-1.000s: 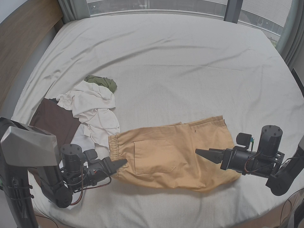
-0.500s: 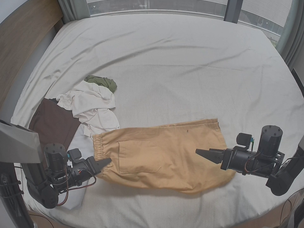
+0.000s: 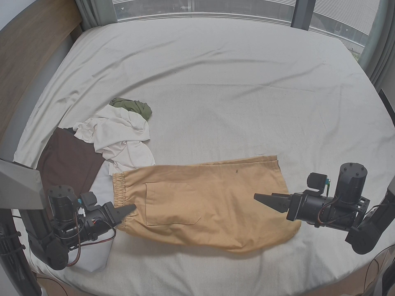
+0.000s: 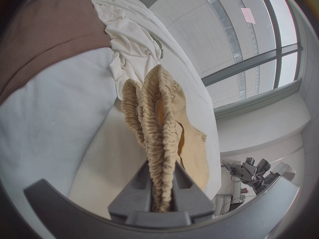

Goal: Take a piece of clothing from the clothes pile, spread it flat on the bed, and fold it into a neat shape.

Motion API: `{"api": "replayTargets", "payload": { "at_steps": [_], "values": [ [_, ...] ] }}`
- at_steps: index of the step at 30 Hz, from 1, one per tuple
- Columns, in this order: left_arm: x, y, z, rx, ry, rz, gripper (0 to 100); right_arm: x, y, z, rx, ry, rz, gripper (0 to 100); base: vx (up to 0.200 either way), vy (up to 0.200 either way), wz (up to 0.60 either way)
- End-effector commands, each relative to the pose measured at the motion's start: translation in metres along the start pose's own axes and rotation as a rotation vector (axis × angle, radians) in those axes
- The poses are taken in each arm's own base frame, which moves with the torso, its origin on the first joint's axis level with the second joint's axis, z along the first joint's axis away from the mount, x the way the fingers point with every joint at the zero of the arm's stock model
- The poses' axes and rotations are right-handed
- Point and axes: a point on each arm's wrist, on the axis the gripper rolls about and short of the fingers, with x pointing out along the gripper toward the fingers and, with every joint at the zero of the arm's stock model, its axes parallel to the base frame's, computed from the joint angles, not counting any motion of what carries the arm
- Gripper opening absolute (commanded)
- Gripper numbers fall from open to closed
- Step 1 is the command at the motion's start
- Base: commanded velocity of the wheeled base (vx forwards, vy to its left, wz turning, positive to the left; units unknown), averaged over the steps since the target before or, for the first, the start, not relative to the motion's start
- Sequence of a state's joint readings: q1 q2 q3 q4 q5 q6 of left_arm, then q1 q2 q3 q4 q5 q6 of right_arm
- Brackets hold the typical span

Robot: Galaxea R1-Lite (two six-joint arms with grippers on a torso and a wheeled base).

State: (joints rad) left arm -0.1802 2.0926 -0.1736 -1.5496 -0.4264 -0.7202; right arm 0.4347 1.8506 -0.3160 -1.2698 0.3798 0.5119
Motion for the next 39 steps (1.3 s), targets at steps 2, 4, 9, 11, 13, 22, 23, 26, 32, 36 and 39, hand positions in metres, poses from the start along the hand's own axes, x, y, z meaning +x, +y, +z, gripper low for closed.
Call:
{"api": "replayTargets", "payload": {
  "at_steps": [2,4,9,11,13,22,23,26,32,36,39],
  "values": [
    [-0.003,0.000,0.000,0.017,-0.002,0.005,0,0.000,0.000,0.000,0.000,0.002,0.002,100,0.000,0.000,0.00],
    [-0.006,0.000,-0.002,0.020,0.006,0.007,0,0.001,0.000,-0.001,0.001,0.003,0.002,100,0.000,0.000,0.00],
    [-0.008,-0.006,-0.002,0.034,0.005,-0.012,0,0.001,0.001,-0.001,0.000,0.004,0.003,100,0.000,0.000,0.00],
    [-0.009,-0.012,-0.002,0.042,0.002,-0.033,0,0.001,0.001,-0.001,0.001,0.007,0.006,100,0.000,0.000,0.00],
    [-0.007,-0.019,-0.004,0.054,0.009,-0.059,0,0.002,0.003,-0.002,-0.001,0.011,0.013,100,0.000,0.000,0.00],
    [0.000,-0.046,-0.017,0.104,0.057,-0.157,0,0.003,0.005,-0.004,-0.001,0.017,0.021,100,0.000,0.000,0.00],
    [0.004,-0.052,-0.019,0.117,0.065,-0.179,0,0.002,0.006,-0.003,-0.001,0.016,0.022,100,0.000,0.000,0.00],
    [0.009,-0.057,-0.019,0.126,0.063,-0.201,0,0.002,0.006,-0.004,-0.001,0.017,0.021,100,0.000,0.000,0.00],
    [0.018,-0.068,-0.018,0.147,0.056,-0.253,0,0.003,0.008,-0.006,-0.001,0.024,0.029,100,0.000,0.000,0.00],
    [0.024,-0.076,-0.018,0.163,0.053,-0.290,0,0.002,0.009,-0.005,-0.007,0.015,0.033,100,0.000,0.000,0.00],
    [0.028,-0.083,-0.019,0.172,0.055,-0.317,0,0.000,0.010,-0.003,-0.018,-0.008,0.044,100,0.000,0.000,0.00]
  ]
}}
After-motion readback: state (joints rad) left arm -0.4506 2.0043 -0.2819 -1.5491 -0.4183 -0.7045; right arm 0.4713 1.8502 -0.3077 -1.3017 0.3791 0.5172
